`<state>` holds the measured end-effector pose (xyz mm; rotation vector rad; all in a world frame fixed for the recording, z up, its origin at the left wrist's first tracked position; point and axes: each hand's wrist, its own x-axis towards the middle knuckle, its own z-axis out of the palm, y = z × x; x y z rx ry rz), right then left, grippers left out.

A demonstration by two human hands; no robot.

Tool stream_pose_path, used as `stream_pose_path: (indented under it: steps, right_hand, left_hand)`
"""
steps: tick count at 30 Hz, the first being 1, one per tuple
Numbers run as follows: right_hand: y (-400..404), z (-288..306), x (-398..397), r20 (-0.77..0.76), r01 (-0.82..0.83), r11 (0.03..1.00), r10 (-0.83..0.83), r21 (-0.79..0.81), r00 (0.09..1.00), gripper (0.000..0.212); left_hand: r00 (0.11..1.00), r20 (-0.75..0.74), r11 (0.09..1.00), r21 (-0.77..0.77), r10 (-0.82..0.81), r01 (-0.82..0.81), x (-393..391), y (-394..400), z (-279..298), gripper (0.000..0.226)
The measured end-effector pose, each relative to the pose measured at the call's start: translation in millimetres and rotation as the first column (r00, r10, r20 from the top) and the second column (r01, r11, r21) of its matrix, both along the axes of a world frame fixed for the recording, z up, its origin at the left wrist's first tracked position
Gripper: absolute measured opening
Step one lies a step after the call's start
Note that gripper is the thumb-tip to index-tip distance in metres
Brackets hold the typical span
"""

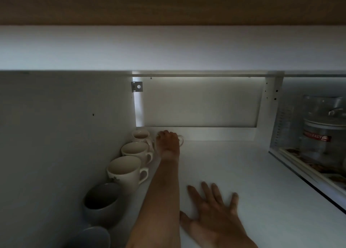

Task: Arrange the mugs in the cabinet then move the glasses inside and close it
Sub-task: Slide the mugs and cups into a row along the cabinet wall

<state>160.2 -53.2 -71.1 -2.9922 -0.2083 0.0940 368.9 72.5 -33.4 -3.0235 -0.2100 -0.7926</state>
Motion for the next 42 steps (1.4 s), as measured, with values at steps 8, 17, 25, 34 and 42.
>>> stream_pose_path:
  steps: [8, 17, 25, 34, 42]
  right_hand:
    - [-1.5, 0.7, -2.4, 0.007, -0.011, 1.0, 0.011, -0.008, 1.0, 0.084]
    - [-6.0, 0.0, -3.7, -0.007, -0.042, 0.999, 0.042, -0.02, 0.999, 0.084]
    - [-6.3, -2.9, -3.0, 0.003, -0.041, 0.999, 0.041, 0.019, 0.999, 0.09]
    - [-23.1, 6.4, -20.3, 0.128, -0.079, 0.967, 0.049, 0.244, 0.991, 0.056]
    - [-79.6, 11.2, -107.6, -0.059, -0.048, 0.994, 0.054, 0.093, 0.997, 0.068]
  left_hand:
    - [0.997, -0.034, 0.996, -0.058, -0.066, 0.064, -15.3, -1.8, -9.5, 0.073]
    - [0.967, -0.087, 0.95, -0.224, -0.241, 0.216, -81.0, -17.5, 7.2, 0.07]
    - [0.955, -0.146, 0.951, -0.213, -0.259, 0.226, -147.0, -16.5, 0.8, 0.064]
    - [0.962, -0.211, 0.976, -0.166, -0.173, 0.139, -237.2, -7.1, -20.5, 0.056]
    - [0.923, -0.36, 0.971, -0.234, -0.132, 0.047, -315.7, -29.9, -39.1, 0.055]
